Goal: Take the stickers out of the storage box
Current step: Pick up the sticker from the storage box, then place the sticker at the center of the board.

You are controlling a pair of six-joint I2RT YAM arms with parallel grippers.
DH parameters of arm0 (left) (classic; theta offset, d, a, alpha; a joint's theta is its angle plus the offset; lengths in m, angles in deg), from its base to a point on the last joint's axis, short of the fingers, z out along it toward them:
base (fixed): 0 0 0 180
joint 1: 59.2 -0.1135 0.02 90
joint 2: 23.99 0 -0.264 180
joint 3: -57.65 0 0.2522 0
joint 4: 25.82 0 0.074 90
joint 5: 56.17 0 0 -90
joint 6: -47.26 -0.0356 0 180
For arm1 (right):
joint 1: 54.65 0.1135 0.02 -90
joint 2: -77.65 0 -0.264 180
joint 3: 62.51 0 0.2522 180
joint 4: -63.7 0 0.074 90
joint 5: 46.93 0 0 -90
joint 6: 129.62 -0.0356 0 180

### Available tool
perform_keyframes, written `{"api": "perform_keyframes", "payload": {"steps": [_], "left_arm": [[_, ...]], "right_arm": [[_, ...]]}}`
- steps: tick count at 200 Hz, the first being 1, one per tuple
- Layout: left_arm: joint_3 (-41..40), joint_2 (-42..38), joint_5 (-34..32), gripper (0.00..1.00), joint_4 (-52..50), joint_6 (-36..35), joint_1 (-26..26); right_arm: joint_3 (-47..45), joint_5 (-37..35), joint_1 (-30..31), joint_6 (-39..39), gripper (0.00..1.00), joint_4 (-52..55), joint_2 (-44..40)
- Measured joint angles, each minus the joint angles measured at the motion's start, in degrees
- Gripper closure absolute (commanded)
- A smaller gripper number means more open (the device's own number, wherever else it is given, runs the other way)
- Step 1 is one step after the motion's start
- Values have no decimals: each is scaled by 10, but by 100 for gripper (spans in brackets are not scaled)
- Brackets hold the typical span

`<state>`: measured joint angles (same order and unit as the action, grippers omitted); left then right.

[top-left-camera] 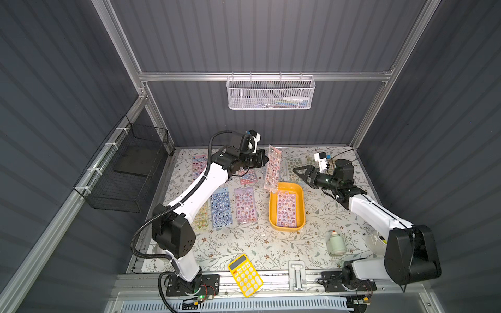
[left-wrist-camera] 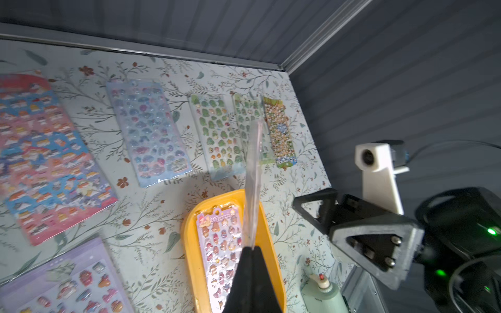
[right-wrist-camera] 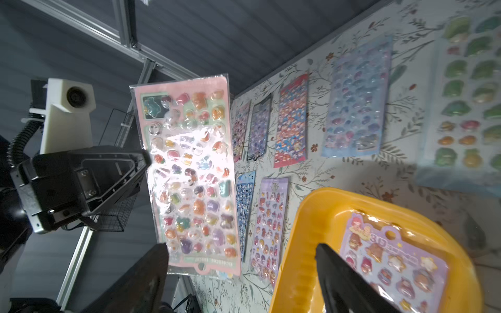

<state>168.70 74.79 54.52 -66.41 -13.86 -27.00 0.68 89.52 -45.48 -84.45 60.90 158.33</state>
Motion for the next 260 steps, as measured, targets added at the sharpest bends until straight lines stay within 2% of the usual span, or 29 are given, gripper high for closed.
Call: {"api": "perform_keyframes", "payload": {"steps": [28, 47, 70, 82, 91, 117, 139, 152, 156, 157, 161, 166, 170, 171, 181, 184, 186, 231, 260], "left_arm": [[0, 0, 51, 100, 34, 6, 0], [-3, 0, 83, 100, 63, 19, -1], [-12, 0, 114, 100, 97, 40, -5], [-17, 0, 129, 100, 111, 52, -8], [-20, 0, 137, 100, 121, 59, -10], [-32, -1, 154, 100, 148, 78, -16], [-42, -1, 162, 100, 162, 87, -17], [-46, -1, 162, 87, 164, 90, -19], [-47, -1, 162, 79, 165, 92, -20], [-47, -1, 162, 75, 165, 92, -20], [-48, -1, 162, 69, 166, 91, -21], [-48, -1, 162, 52, 167, 91, -21], [-49, -1, 161, 44, 167, 93, -22], [-49, -1, 161, 39, 167, 93, -21], [-50, -2, 158, 17, 166, 91, -22], [-50, -2, 155, 3, 166, 91, -22], [-51, -3, 154, 1, 165, 90, -22], [-56, -21, 109, 0, 144, 66, -22], [-62, -25, 90, 0, 139, 53, -22]], "right_arm": [[22, 33, 6, -13, 19, -11, 5], [37, 44, 16, -13, 26, -18, 5], [45, 51, 26, -15, 29, -23, 5], [46, 52, 28, -16, 33, -24, 5], [46, 52, 29, -19, 41, -26, 5], [47, 53, 29, -28, 80, -34, 5], [48, 53, 29, -31, 95, -34, 2], [50, 55, 29, -32, 100, -30, -1], [51, 55, 29, -31, 100, -28, -2], [51, 55, 29, -31, 100, -27, -2], [52, 55, 29, -29, 100, -23, -4], [54, 55, 29, -27, 100, -15, -5], [56, 54, 29, -25, 100, -9, -7], [57, 54, 29, -25, 100, -6, -7], [63, 47, 29, -11, 100, 20, -13], [66, 45, 29, -10, 100, 30, -15], [68, 43, 29, -4, 100, 39, -17], [127, -67, 28, 119, 100, 275, -78], [133, -147, 21, 181, 100, 409, -116]]}}
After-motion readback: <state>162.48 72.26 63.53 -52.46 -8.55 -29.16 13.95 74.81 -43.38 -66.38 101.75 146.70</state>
